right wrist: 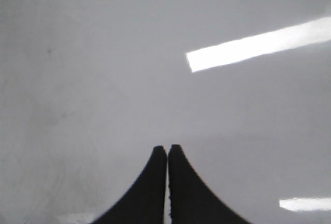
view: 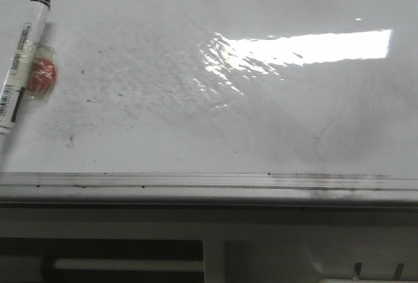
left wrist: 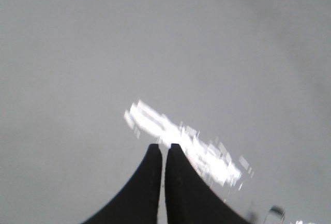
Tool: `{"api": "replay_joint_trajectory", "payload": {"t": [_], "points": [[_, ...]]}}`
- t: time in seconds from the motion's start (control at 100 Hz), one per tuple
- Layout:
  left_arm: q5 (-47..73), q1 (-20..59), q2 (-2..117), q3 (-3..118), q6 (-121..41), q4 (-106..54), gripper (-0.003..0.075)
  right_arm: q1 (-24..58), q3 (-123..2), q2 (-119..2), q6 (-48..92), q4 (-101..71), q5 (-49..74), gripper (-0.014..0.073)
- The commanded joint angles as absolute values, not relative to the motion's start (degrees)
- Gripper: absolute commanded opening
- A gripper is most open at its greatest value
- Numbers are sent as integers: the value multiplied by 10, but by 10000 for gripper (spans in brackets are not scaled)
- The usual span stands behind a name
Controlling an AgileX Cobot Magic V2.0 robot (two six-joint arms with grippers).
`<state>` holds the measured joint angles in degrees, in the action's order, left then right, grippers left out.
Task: Write number 8 on whiteboard
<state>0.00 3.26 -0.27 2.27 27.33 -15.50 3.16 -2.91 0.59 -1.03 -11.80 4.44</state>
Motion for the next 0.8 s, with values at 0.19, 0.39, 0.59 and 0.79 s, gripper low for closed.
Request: {"api": "replay_joint_trajectory", "payload": {"t": [0.19, 0.39, 0.59, 0.79], "points": [[196, 35, 106, 192, 116, -148, -20, 26, -203, -89, -9, -48, 182, -42], [282, 74, 242, 278, -61, -242, -14, 26, -294, -178, -9, -9, 250, -42], [289, 167, 360, 298, -126, -282, 221, 28, -328, -210, -9, -25, 252, 65], [240, 236, 449, 305, -126, -285, 412, 39, -328, -210, -9, -25, 255, 407]]}}
